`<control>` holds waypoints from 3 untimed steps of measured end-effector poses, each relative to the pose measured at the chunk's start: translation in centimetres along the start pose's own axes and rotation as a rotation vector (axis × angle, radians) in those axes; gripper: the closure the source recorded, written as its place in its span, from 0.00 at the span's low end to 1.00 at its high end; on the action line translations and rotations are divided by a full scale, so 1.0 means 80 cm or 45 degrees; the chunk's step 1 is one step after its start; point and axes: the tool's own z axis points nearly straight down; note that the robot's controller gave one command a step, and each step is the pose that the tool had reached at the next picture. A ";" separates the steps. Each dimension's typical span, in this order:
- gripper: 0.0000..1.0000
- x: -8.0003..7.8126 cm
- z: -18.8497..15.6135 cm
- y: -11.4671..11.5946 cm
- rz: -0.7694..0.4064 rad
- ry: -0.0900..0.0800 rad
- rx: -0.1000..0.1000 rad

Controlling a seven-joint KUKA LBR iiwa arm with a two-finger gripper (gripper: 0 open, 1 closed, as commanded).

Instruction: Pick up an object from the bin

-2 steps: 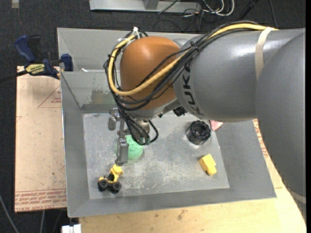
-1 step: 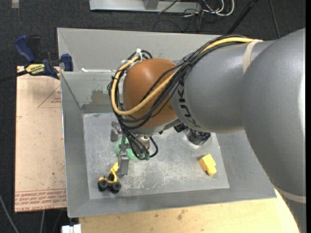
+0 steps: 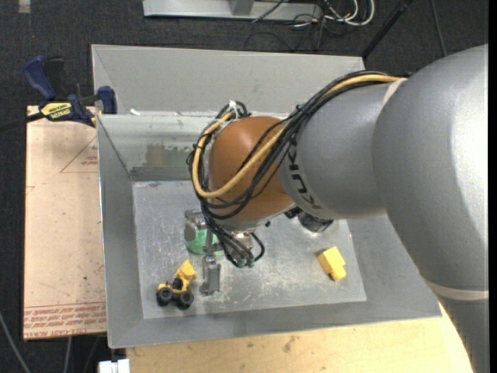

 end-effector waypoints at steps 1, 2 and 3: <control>0.00 0.026 0.022 -0.005 -0.120 0.001 0.001; 0.00 0.037 0.035 0.015 0.096 0.001 0.000; 0.00 0.034 0.038 0.051 -0.177 -0.006 0.000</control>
Offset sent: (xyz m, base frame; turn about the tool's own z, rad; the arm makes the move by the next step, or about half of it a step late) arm -0.0346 0.0174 -0.0336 0.0716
